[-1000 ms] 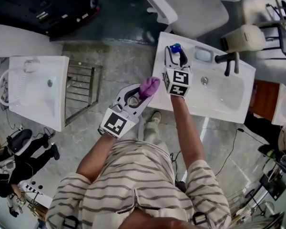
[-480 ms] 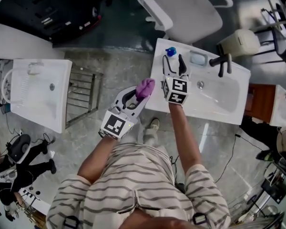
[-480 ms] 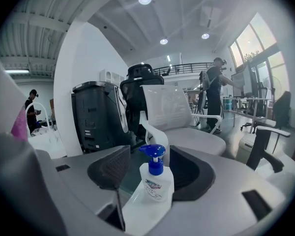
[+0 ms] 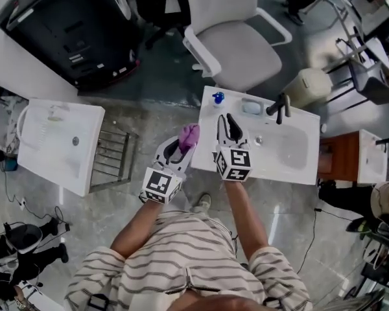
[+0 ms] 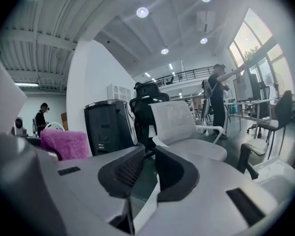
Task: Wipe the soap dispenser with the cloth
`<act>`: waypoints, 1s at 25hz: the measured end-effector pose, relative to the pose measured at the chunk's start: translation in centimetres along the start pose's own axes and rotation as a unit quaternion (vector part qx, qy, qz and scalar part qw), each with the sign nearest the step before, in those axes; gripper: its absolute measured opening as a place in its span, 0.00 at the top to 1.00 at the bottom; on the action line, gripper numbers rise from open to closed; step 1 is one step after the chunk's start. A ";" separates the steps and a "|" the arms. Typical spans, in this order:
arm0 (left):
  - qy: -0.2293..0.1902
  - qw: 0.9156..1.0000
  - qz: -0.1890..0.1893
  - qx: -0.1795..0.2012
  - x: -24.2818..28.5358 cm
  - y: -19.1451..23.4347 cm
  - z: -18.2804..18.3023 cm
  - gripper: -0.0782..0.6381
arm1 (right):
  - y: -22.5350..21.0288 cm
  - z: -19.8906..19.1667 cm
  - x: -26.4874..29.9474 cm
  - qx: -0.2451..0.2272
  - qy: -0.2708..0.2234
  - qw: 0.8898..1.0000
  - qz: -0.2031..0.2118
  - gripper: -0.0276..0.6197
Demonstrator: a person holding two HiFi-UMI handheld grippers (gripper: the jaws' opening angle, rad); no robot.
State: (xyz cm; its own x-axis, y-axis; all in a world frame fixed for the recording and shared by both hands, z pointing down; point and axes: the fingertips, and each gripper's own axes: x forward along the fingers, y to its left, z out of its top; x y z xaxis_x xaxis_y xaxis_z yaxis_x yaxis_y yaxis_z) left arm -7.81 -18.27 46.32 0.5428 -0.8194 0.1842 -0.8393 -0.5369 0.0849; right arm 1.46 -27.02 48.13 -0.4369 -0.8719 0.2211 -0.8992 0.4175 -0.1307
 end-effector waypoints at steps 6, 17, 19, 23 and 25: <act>-0.018 1.000 0.008 0.012 -1.1 -1.8 1.7 0.72 | 1.8 2.6 -4.4 -0.015 -0.029 0.999 0.005 0.96; -0.031 0.999 0.009 0.027 -3.8 -3.9 2.4 0.72 | 5.7 3.3 -10.2 -0.011 -0.029 0.999 0.041 0.96; -0.033 0.999 0.007 0.030 -4.0 -4.0 2.6 0.72 | 6.0 3.7 -10.7 -0.006 -0.034 0.999 0.039 0.96; -0.037 0.999 0.006 0.033 -4.6 -4.2 2.6 0.73 | 6.5 3.9 -11.7 -0.003 -0.042 0.998 0.038 0.96; -0.038 0.999 0.005 0.037 -4.9 -4.5 2.6 0.73 | 6.5 4.1 -12.3 0.000 -0.048 0.998 0.037 0.96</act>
State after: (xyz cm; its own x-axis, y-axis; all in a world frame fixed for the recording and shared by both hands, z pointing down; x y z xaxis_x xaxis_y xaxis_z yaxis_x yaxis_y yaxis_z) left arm -6.63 -12.39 42.48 0.5370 -0.8364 0.1095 -0.8421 -0.5392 0.0109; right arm 1.06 -14.61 40.63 -0.4983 -0.8590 0.1175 -0.8644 0.4817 -0.1441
